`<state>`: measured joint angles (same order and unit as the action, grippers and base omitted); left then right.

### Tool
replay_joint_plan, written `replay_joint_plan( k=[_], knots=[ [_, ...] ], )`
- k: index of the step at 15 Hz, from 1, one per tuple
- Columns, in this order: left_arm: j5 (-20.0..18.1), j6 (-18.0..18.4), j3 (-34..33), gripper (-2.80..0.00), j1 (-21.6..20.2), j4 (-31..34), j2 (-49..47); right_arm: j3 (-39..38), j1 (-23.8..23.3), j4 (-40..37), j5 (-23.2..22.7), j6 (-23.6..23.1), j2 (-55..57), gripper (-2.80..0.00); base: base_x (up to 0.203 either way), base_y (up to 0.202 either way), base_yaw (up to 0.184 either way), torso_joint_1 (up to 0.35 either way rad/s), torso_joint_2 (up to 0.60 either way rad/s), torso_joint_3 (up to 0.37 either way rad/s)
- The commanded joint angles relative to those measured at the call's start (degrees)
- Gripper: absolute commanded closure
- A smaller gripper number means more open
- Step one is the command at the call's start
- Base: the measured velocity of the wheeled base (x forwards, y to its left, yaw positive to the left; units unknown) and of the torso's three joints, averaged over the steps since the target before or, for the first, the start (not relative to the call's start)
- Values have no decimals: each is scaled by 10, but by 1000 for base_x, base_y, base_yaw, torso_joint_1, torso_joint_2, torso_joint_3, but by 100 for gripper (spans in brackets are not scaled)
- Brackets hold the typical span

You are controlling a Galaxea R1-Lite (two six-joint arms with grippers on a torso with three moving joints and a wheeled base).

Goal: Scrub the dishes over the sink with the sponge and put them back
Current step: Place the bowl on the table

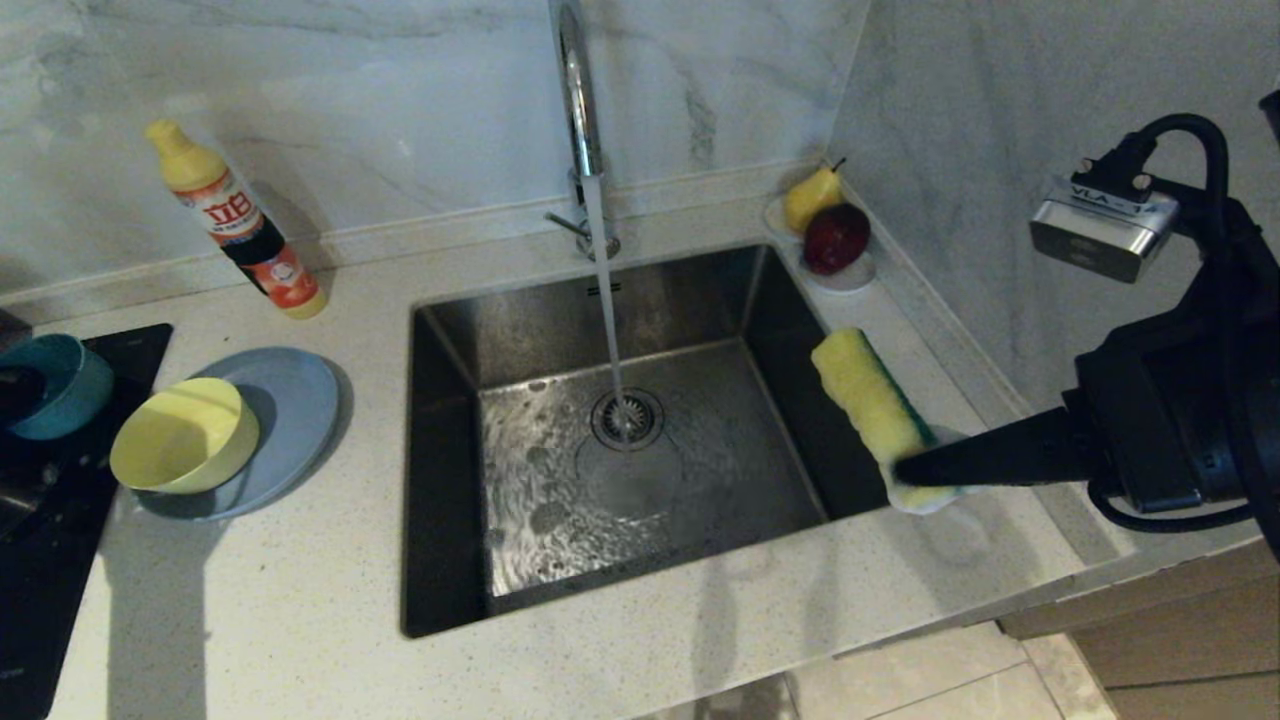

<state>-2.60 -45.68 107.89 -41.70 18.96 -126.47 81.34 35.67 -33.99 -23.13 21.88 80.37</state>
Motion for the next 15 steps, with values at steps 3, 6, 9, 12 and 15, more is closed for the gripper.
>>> replay_joint_plan(
  k=[3, 6, 9, 12, 15],
  knots=[
    [-5, -3, 0, -280, -4, 0, 37, -9, 0, -1, -2, 1, -7, 0, 0, 0, 0, 0, 0, 0],
    [-18, -4, 0, -280, -4, 2, 84, -17, 0, 1, -2, 1, -7, 0, 0, 0, 0, 0, 0, 0],
    [-25, -3, 0, 0, -3, 12, 148, -14, 1, 1, -2, 1, -9, 0, 0, 0, 0, 0, 0, 0],
    [-118, 16, -2, 0, -3, 58, 216, -17, 1, 1, -2, 2, -12, 0, 0, 0, 0, 0, 0, 0],
    [-171, 96, -5, 0, 22, 137, 250, -21, 1, -2, -2, 1, -18, 0, 0, 0, 0, 0, 0, 0]
  ],
)
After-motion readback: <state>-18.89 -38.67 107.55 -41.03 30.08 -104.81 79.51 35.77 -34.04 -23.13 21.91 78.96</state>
